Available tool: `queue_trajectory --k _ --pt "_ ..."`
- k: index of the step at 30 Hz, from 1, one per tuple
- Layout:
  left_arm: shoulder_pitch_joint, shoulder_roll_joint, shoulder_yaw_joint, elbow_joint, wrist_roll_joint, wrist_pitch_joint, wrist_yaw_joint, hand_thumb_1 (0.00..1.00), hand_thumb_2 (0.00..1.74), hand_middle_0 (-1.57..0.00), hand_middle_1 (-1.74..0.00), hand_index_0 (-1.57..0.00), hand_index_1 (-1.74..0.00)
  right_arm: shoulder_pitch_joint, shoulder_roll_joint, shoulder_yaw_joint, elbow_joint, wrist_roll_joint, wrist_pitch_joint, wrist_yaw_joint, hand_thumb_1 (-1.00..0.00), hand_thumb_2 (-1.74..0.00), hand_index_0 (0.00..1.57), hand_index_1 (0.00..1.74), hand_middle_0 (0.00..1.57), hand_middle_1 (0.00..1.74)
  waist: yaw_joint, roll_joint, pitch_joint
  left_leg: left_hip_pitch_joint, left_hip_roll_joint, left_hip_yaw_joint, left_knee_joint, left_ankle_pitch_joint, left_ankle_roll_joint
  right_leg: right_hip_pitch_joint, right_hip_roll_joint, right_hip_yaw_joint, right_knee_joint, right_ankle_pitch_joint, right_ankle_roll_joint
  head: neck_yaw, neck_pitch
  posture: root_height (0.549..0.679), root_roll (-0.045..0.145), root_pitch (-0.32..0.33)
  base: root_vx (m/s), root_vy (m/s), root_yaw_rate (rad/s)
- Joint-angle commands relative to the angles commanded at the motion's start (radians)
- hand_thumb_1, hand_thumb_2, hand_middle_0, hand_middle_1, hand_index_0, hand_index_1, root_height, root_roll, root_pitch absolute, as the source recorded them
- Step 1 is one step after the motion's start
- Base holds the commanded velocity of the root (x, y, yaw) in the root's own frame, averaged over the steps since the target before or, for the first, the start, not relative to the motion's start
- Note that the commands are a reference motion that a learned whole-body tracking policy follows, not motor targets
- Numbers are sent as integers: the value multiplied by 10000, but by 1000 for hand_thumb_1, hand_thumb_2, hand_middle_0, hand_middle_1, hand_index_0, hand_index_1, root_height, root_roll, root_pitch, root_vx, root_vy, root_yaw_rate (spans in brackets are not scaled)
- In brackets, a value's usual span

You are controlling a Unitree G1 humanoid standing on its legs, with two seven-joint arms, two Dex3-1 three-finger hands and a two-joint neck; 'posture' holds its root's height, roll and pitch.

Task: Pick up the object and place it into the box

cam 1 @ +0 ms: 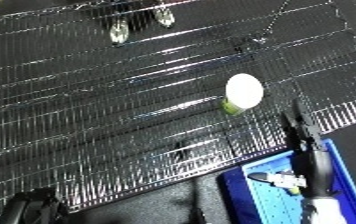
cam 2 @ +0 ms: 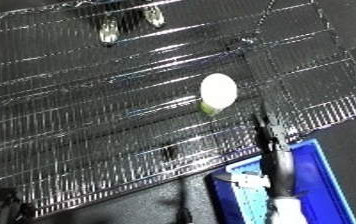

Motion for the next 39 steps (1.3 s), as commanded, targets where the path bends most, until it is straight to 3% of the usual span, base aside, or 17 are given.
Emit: queue_trajectory --k 5,12,25,31,39 --pt "-51 188 -228 -147 -134 -27 99 1000 1740 -1570 -1740 -1570 -1740 -627 -346 -14 505 493 -76 -180 0 0 0 0 0 0 29 164 0 -367 -62 -55 291 -66 26 -366 2 25 330 -80 -73 646 331 640 62 -77 22 -22 -6" --pt "-241 377 -590 -214 -311 -61 300 1000 1740 -1570 -1740 -1570 -1740 -1602 -732 -176 1311 948 -249 -534 0 0 0 0 0 0 36 370 0 -822 -165 -109 526 -107 16 -805 -13 78 532 -116 -168 1359 642 638 72 -53 -7 -8 -5" --pt "-650 371 -1083 -150 -600 -34 531 1000 1740 -1570 -1740 -1570 -1740 -2975 -1393 -103 2177 822 492 -358 0 0 0 0 0 0 0 858 0 -1469 -279 -43 658 172 -70 -1576 -24 201 734 -157 -357 1895 556 634 89 -9 -5 20 7" --pt "-789 354 -1232 -186 -600 -32 685 1000 1740 -1570 -1740 -1570 -1740 -3448 -1498 42 2386 756 744 -162 0 0 0 0 0 0 72 969 0 -1820 -286 -30 657 201 -60 -1978 -34 190 815 -120 -379 1947 671 633 90 18 -11 -7 35" --pt "-1076 393 -1397 -252 -551 37 944 1000 1740 -1570 -1740 -1570 -1740 -4249 -1578 379 2810 772 1029 54 0 0 0 0 0 0 232 1070 0 -2397 -318 -35 713 110 -10 -2617 -31 149 981 -64 -377 2146 1430 629 87 60 -21 -14 47"
